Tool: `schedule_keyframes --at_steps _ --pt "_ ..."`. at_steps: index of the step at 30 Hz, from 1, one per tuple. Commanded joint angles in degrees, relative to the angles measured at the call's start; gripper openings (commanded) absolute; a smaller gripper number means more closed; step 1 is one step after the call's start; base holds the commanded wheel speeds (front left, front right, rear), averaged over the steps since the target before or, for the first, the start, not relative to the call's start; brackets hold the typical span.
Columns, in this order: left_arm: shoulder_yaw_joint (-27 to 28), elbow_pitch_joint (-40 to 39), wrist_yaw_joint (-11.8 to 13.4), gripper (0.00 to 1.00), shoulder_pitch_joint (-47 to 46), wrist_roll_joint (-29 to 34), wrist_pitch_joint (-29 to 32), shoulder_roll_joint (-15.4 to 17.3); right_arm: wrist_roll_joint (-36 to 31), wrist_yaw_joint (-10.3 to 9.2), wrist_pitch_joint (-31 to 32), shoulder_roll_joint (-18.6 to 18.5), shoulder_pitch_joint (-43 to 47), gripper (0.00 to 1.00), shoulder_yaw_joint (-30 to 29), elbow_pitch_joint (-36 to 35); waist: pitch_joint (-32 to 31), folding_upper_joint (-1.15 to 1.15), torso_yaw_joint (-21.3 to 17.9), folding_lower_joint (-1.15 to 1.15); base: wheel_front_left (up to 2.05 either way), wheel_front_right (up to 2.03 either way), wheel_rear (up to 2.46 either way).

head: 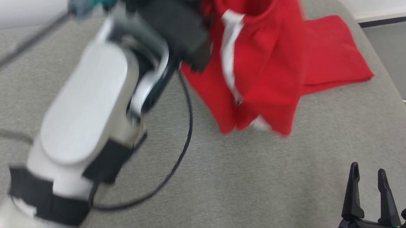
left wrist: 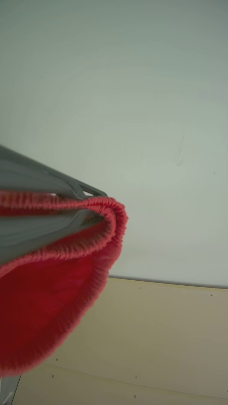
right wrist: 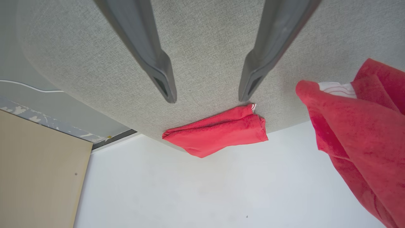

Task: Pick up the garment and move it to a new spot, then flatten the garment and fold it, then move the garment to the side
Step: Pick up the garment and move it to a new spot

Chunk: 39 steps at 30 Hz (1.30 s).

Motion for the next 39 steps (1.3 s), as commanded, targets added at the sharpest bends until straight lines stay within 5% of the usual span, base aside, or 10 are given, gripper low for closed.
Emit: schedule_keyframes --at_steps 1,13,24,25,26,30,39 --pt "0.4 -0.1 0.6 0.0 2.7 -0.8 -0.4 0.2 -0.5 -0.15 -0.1 0.2 0.4 1.0 -0.2 -0.1 -0.2 0.01 1.1 0.01 0.0 0.0 0.0" --pt "8.9 0.4 6.4 0.0 30.8 -5.3 -7.7 7.9 -2.3 -0.15 -0.1 -0.1 0.3 1.0 -0.6 0.5 -0.4 0.01 7.8 0.01 0.0 0.0 0.0" --pt "11.5 6.7 5.4 0.0 42.0 -8.0 -13.8 9.7 -2.6 -0.15 -0.1 -1.4 0.3 1.0 0.5 1.8 -2.3 0.01 10.1 0.01 0.0 0.0 0.0" --pt "11.4 7.2 5.3 0.35 42.3 -7.6 -14.4 9.8 -2.5 -0.15 -0.1 -1.5 0.6 1.0 0.7 1.9 -2.7 0.01 10.3 0.01 0.0 0.0 0.0" --pt "11.4 7.4 5.1 1.0 42.5 -7.7 -15.2 9.5 -2.4 -0.15 -0.1 -1.6 0.8 1.0 0.8 2.0 -3.0 0.01 10.5 0.01 0.0 0.0 0.0" --pt "10.5 6.1 3.5 1.0 44.1 -6.6 -18.8 8.9 -2.3 -0.15 -0.1 -1.9 2.1 1.0 0.3 1.9 -4.9 0.01 12.8 0.01 0.0 0.0 0.0" --pt "12.5 1.0 4.5 1.0 47.8 -4.2 -20.7 9.0 -2.2 -0.15 -0.1 -2.4 3.8 1.0 0.4 2.1 -9.1 0.01 15.8 0.01 0.0 0.0 0.0"
